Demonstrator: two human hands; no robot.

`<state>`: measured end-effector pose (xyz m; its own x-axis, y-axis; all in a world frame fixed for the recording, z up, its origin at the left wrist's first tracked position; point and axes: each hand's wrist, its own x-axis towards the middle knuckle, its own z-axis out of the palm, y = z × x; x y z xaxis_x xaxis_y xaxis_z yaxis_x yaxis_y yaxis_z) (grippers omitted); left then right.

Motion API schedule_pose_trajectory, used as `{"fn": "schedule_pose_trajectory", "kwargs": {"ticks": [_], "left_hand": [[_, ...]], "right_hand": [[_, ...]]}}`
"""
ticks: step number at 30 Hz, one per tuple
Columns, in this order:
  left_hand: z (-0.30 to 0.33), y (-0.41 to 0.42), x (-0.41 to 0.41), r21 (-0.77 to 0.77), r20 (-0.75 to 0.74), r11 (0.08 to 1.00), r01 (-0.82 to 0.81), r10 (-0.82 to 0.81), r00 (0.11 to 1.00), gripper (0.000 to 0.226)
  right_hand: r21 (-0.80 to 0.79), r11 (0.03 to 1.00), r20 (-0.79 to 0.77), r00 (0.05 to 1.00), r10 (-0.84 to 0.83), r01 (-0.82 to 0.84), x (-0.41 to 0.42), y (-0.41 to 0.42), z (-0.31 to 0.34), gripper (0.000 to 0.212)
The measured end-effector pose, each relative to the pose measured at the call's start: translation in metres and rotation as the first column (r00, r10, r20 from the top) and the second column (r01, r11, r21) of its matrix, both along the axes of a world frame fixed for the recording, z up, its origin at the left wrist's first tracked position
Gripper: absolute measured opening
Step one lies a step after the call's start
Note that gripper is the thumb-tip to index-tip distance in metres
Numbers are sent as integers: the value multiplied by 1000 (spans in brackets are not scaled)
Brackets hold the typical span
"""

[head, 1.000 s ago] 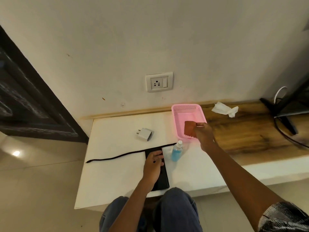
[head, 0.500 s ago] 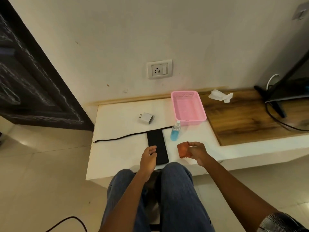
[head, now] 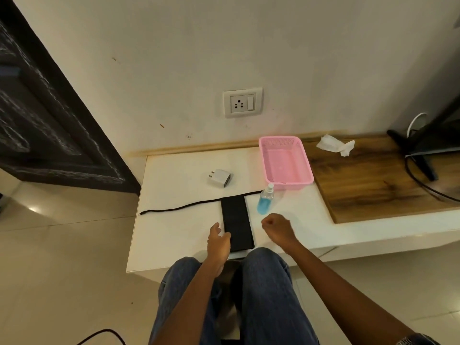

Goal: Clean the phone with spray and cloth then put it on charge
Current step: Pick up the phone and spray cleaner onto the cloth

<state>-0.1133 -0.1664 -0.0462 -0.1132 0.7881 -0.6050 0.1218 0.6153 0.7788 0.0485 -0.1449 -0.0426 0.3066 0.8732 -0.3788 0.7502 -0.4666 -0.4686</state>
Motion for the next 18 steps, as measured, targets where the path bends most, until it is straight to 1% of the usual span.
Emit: {"fn": "schedule_pose_trajectory", "kwargs": {"ticks": [1, 2, 3, 5, 6, 7, 8, 10, 12, 14, 18], "left_hand": [[0, 1, 1, -24, 13, 1000, -3, 3, 1000, 55], [0, 4, 2, -49, 24, 999, -5, 6, 1000, 55], [1, 6, 2, -72, 32, 997, 6, -3, 999, 55], [1, 11, 1, -139, 49, 990, 24, -18, 999, 47], [0, 13, -1, -173, 77, 985, 11, 2, 997, 37], [3, 15, -1, -213, 122, 977, -14, 41, 992, 27], [7, 17, -2, -246, 169, 968, -38, 82, 982, 23], [10, 21, -1, -272, 235, 961, -60, 126, 964, 30], [14, 25, 3, -275, 299, 958, -76, 160, 941, 42], [19, 28, 7, -280, 332, 955, -100, 195, 923, 49], [26, 29, 10, -243, 335, 967, -78, 159, 929, 50]], "right_hand": [[-55, 996, 1, 998, 66, -66, -6, 0, 3, 18], [-107, 989, -30, 995, 96, -99, -12, 2, 6, 27], [-170, 981, -119, 990, 77, -97, -19, 4, 7, 39], [-299, 953, -341, 938, -57, -51, -32, 9, 8, 56], [-339, 941, -389, 913, -125, -16, -37, 12, 10, 59], [-364, 932, -388, 910, -147, -5, -41, 14, 10, 60], [-380, 925, -361, 923, -138, -10, -45, 16, 11, 61], [-388, 922, -324, 937, -128, -8, -47, 17, 13, 63], [-398, 918, -395, 903, -170, -1, -47, 16, 11, 61], [-400, 917, -469, 860, -202, -3, -46, 14, 11, 56], [-390, 921, -613, 742, -272, 16, -45, 11, 14, 52]]}}
